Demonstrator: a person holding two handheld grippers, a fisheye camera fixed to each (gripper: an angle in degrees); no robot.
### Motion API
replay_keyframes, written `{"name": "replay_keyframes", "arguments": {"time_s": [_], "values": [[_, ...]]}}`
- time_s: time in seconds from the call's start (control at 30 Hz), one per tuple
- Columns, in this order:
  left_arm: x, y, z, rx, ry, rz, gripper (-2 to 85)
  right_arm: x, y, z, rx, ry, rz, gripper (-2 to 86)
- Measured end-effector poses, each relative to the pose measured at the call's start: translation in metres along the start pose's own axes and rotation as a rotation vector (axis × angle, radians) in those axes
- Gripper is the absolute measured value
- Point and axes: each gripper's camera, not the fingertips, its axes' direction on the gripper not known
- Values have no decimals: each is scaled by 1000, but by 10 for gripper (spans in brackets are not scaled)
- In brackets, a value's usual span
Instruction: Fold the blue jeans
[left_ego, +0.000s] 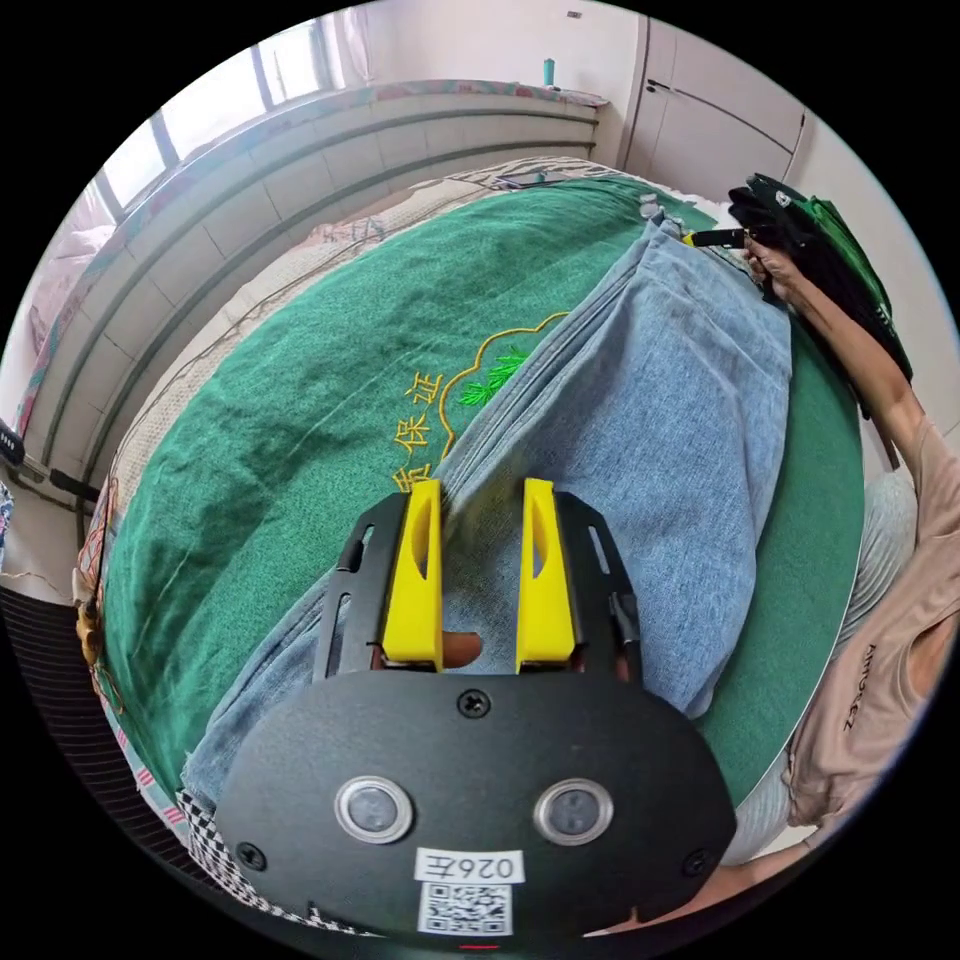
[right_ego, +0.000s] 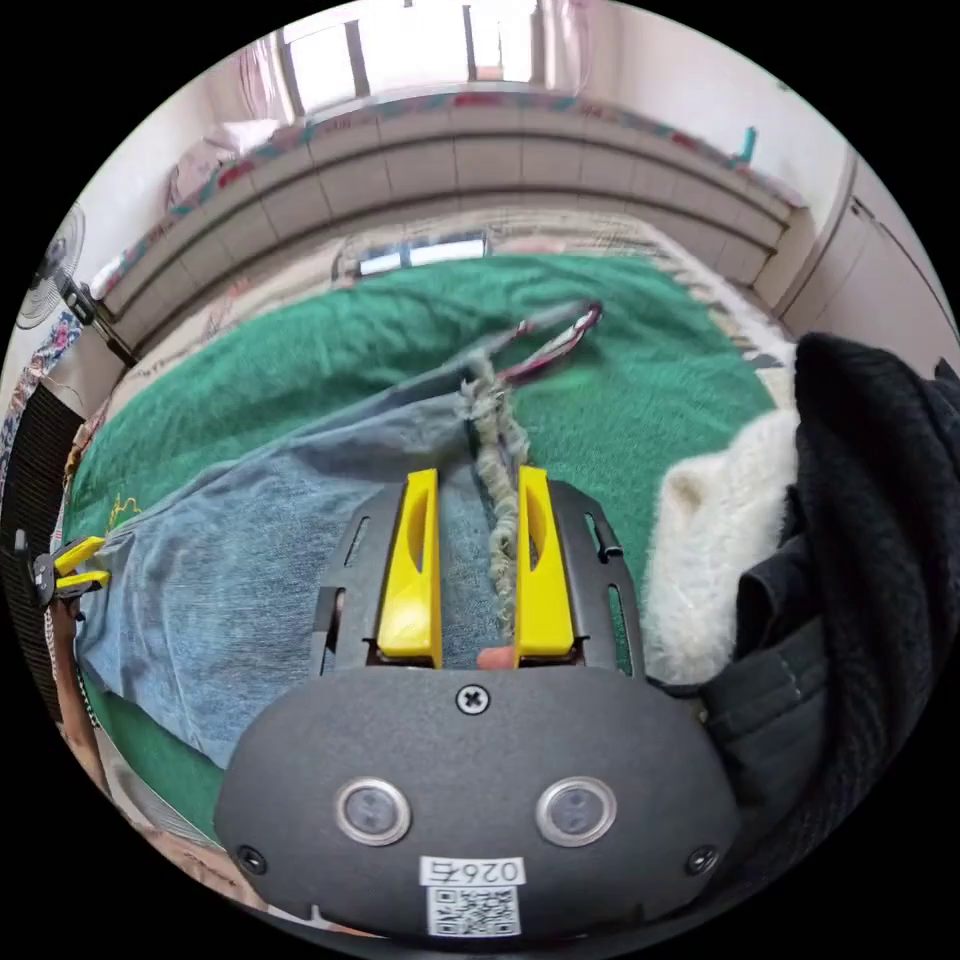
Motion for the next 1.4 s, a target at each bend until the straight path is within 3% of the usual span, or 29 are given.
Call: {"name": "replay_keyframes", "arguments": {"time_s": [0.07,0.33,0.53,0.63,0.7,0.83,0.93,1.0,1.07,1.27,1.4], "values": [[-4,10,-7,81,41,-19,21,-12,9,-10,51,41,-32,-3],[3,1,5,107,-58,-10,11,-58,43,-58,330,136,-103,-15],[-18,-1,42,50,100,-135,49,-85,16,37,49,329,-128,-12],[-6,9,28,139,45,-99,50,-98,37,44,134,466,-138,-9],[9,11,24,168,-25,-40,51,-101,54,38,205,461,-160,-8],[45,-10,53,74,-152,87,75,-86,70,41,257,207,-144,30],[71,-28,85,-52,-193,195,44,-65,55,80,156,89,-64,94],[81,-32,88,-92,-225,225,18,-59,47,119,13,41,-74,62],[93,-31,82,-93,-250,251,4,-62,55,113,84,89,-76,2],[82,-31,65,36,-198,132,-2,-85,76,86,273,219,-156,-12],[70,-40,106,-88,-104,58,2,-82,48,147,91,307,-151,5]]}}
